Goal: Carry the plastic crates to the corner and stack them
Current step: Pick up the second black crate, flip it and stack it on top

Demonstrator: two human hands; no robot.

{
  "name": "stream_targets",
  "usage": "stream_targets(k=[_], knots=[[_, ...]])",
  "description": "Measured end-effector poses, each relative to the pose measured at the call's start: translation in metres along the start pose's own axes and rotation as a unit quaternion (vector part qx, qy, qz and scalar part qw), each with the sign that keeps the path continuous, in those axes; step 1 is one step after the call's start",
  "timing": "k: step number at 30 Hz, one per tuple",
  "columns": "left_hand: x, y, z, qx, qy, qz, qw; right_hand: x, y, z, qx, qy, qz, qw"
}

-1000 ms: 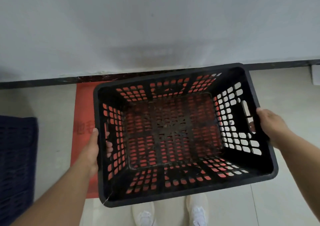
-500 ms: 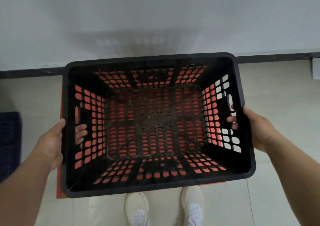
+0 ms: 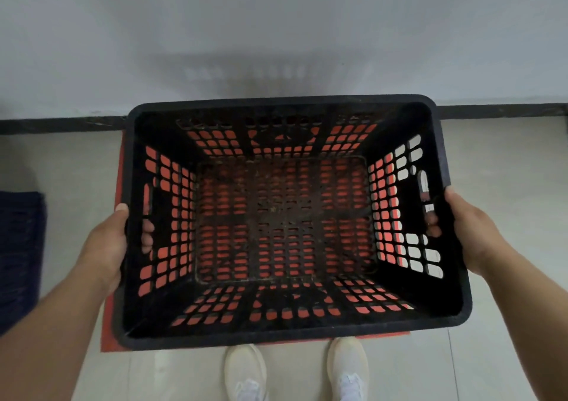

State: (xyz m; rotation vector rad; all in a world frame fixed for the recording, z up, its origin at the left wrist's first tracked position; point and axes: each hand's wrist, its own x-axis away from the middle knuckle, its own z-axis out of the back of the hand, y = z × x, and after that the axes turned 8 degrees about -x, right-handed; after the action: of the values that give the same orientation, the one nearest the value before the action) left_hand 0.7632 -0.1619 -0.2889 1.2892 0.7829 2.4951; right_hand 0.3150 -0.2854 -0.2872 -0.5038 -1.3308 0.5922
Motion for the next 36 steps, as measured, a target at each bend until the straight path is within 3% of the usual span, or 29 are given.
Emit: stream_targets(k=[9,23,29,36], knots=[[0.024,0.013,0.018,0.044,0.012,0.014,0.999,0.024,-0.026,-0.007,0.011,0.016,0.032,0.999],[0.203,0.024,0.166,0.195,0.086,0.072,0.974,0.182,-0.159,-0.033,0.108,-0.06,0.048,0.991],[0.303,0.022,0.245,0.266,0.154,0.093,0.947,0.268,-0.226,-0.076,0.159,-0.126,0.098,0.974],[0.374,0.006,0.334,0.335,0.215,0.112,0.911,0.335,-0.285,-0.177,0.224,-0.21,0.125,0.944]])
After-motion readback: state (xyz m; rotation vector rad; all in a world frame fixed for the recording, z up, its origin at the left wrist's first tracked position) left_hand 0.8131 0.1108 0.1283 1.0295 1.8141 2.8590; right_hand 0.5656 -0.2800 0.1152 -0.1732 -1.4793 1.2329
